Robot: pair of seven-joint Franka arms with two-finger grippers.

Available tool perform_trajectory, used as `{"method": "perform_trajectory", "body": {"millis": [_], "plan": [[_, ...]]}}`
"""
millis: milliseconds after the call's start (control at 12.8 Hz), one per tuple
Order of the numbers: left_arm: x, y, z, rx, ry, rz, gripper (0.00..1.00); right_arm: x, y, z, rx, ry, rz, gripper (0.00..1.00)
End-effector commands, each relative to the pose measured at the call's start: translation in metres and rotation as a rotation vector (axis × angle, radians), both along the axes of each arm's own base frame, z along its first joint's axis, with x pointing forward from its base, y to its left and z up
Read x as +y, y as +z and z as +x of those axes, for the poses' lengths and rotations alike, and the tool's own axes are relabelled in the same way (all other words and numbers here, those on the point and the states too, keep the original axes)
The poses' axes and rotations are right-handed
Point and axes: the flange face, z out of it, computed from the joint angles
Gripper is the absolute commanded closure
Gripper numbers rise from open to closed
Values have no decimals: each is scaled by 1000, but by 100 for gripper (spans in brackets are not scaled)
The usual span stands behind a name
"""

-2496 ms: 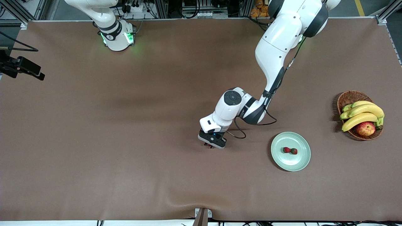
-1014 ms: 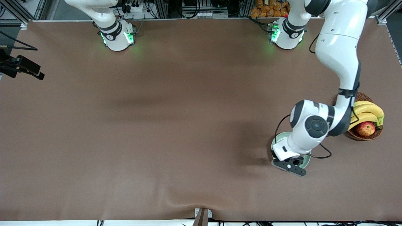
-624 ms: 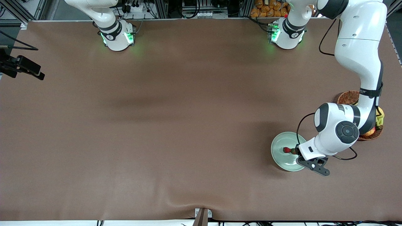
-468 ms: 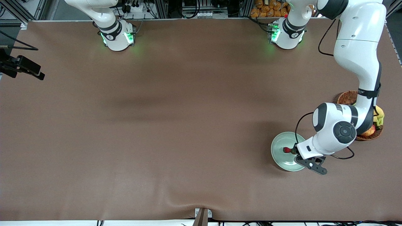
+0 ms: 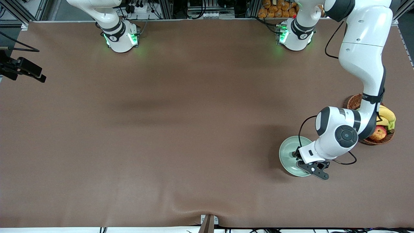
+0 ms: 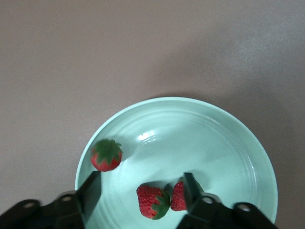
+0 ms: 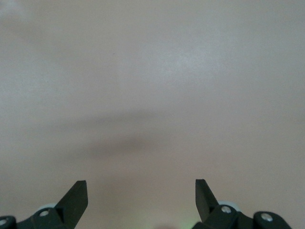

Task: Collect all strawberries into plate
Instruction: 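Lower the strawberry onto the green plate and open the left gripper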

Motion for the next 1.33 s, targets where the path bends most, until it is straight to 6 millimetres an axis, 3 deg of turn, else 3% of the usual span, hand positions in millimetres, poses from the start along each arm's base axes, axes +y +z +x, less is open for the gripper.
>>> {"method": "perform_trajectory", "body": {"millis": [0, 156, 858, 1092, 1170, 1248], "plan": [[-2, 11, 2, -22, 6, 2, 0, 1, 5, 0, 0, 6, 3, 0], [-10, 17, 4, -34, 2, -10, 0, 1, 5, 0, 0, 6, 3, 0], [0, 51, 8, -75, 118, -26, 0, 1, 5, 0, 0, 9, 3, 0], [11, 65, 8, -69, 168, -16, 0, 1, 5, 0, 0, 10, 3, 0], [31, 70, 9, -70, 191, -17, 0, 2, 5, 0, 0, 12, 3, 0], [38, 70, 9, -65, 187, -27, 0, 2, 5, 0, 0, 12, 3, 0]]}}
